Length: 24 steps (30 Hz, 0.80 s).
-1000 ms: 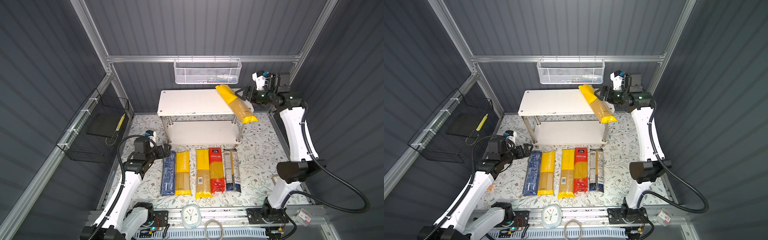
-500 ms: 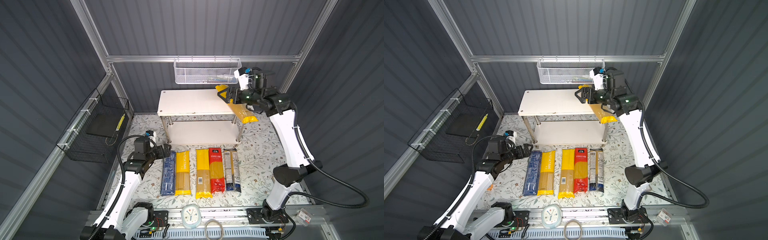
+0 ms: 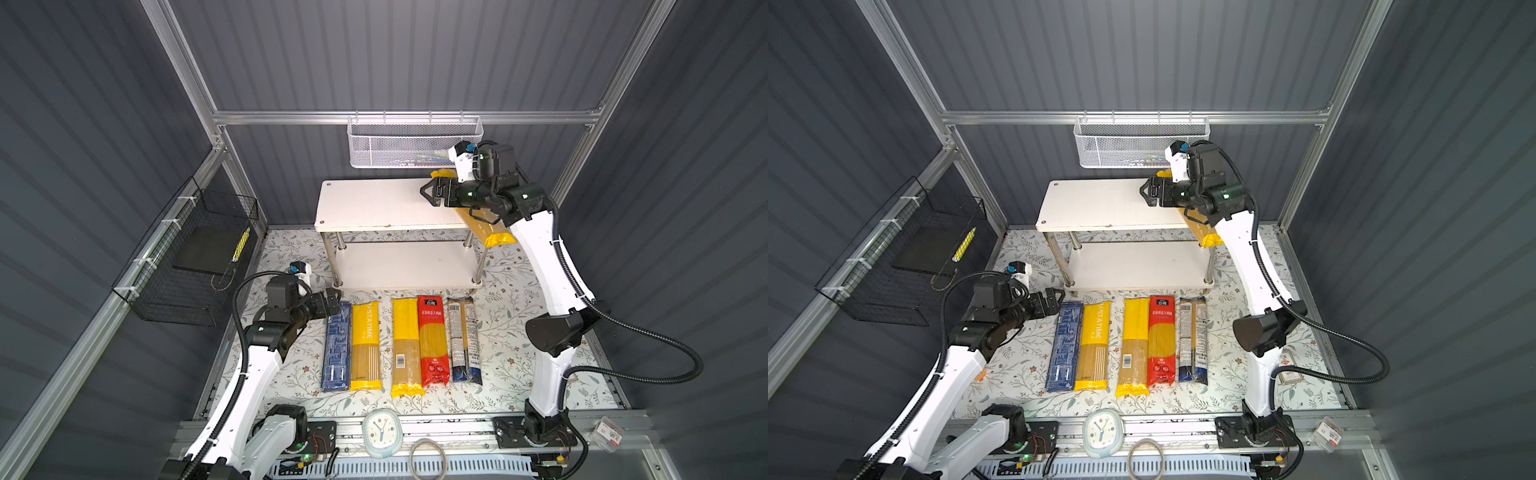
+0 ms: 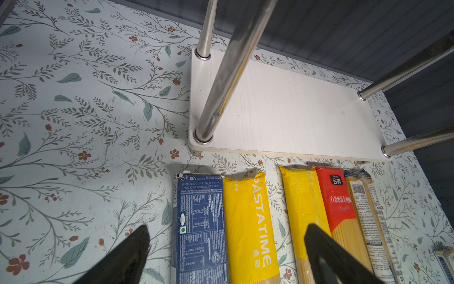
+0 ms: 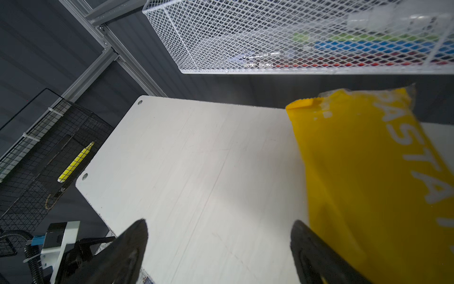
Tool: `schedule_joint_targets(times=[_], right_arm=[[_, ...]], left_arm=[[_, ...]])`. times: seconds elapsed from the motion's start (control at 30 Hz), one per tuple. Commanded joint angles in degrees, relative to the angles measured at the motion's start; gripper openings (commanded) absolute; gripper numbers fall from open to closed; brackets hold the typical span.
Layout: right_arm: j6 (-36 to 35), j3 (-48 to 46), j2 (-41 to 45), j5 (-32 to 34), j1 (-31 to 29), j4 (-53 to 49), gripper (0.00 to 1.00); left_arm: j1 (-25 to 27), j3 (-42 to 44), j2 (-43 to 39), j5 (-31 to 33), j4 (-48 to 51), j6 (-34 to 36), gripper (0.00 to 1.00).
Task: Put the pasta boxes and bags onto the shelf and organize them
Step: 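Lower the yellow bag onto the top shelf and open the right gripper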
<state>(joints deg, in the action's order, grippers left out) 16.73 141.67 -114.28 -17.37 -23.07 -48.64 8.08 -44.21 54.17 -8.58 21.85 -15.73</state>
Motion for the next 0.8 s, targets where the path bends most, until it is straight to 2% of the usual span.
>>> schedule_joint_targets(times=[0.0,0.3,0.77], right_arm=[[0.3,1.4,-2.1,2.2,-0.6,-0.9,0.92],[-0.2,6.1,-5.8,2.1,-1.8,-2.0,0.93],[0.3,6.3,-8.6,8.4,-1.3,-0.4,0.95]], left_arm=[[-0.1,-0.1,0.2,0.2,1.0,-0.2,0.99],[-0.1,-0.5,0.4,0.6,1.2,-0.3,0.99],[-0.1,-0.8,-0.5,1.3,2.4,0.2,0.99]])
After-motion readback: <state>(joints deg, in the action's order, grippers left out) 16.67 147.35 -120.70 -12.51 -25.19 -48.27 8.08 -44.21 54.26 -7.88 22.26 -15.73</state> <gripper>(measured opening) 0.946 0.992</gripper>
